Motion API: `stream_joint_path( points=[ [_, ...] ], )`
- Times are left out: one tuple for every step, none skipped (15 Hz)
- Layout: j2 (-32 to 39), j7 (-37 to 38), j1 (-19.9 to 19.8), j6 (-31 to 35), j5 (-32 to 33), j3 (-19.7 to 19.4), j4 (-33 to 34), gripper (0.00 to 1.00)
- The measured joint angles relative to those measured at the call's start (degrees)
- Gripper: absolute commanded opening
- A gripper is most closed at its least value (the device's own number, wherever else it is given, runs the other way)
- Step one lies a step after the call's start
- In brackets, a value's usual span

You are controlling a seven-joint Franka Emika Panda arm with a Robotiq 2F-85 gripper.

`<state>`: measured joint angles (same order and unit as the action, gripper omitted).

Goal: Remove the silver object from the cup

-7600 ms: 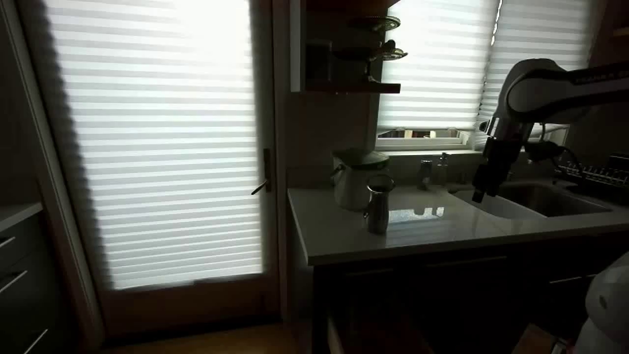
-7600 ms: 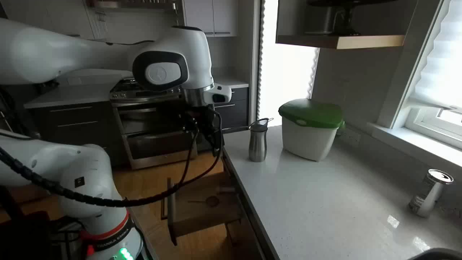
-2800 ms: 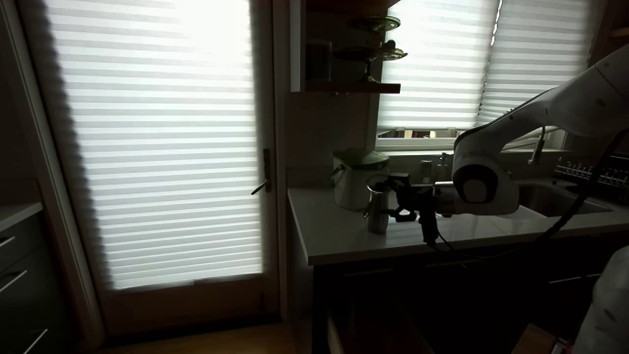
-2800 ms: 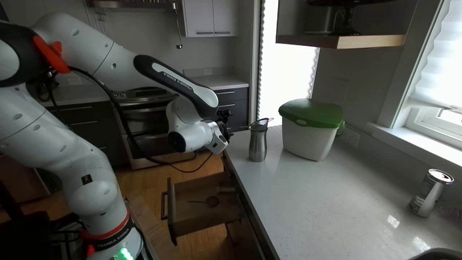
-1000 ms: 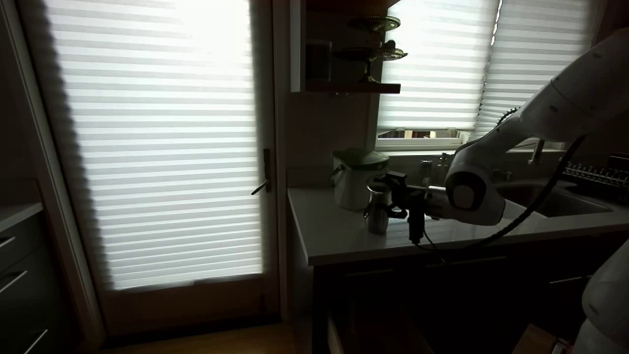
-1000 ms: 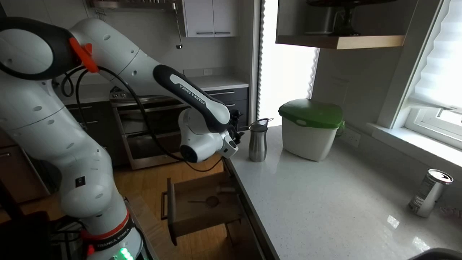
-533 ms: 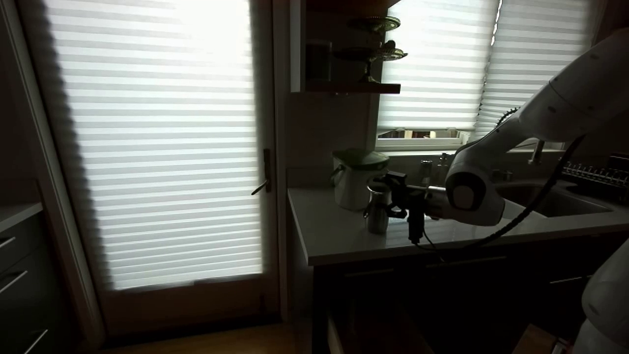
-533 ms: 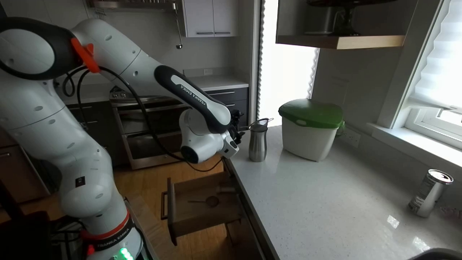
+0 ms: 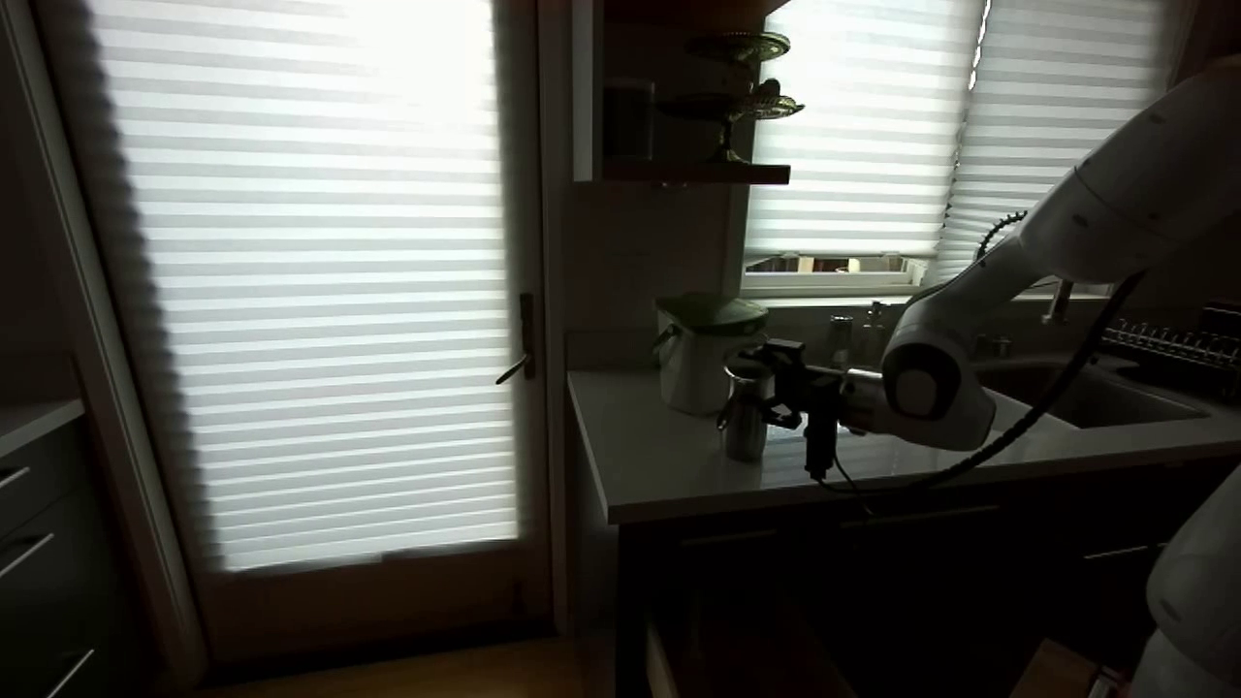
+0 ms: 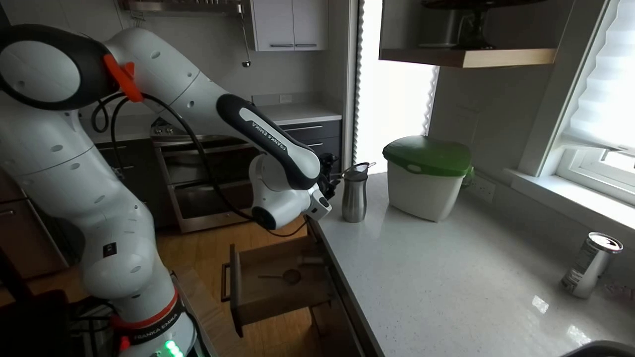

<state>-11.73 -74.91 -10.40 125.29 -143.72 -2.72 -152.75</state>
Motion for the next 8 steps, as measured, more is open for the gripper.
stream_joint_path(
  points=[
    [0.22,0.0,-0.04,-0.6,0.0,-0.22,-0.02,0.87],
    [0.46,0.0,-0.04,-1.18,0.0,-0.39,-0.04,0.86],
    [0.74,0.0,-0.04,-1.78,0.0,-0.46,-0.04,0.87],
    [1.01,0.0,-0.02,-2.27,0.0,-0.46,-0.04,0.86],
    [1.29,0.0,0.05,-2.9,0.0,-0.45,-0.04,0.88],
    [1.55,0.0,0.23,-3.38,0.0,-0.41,-0.04,0.85],
    [1.77,0.0,0.47,-3.87,0.0,-0.34,-0.05,0.85],
    [1.97,0.0,0.73,-4.3,0.0,-0.25,-0.05,0.8]
  ],
)
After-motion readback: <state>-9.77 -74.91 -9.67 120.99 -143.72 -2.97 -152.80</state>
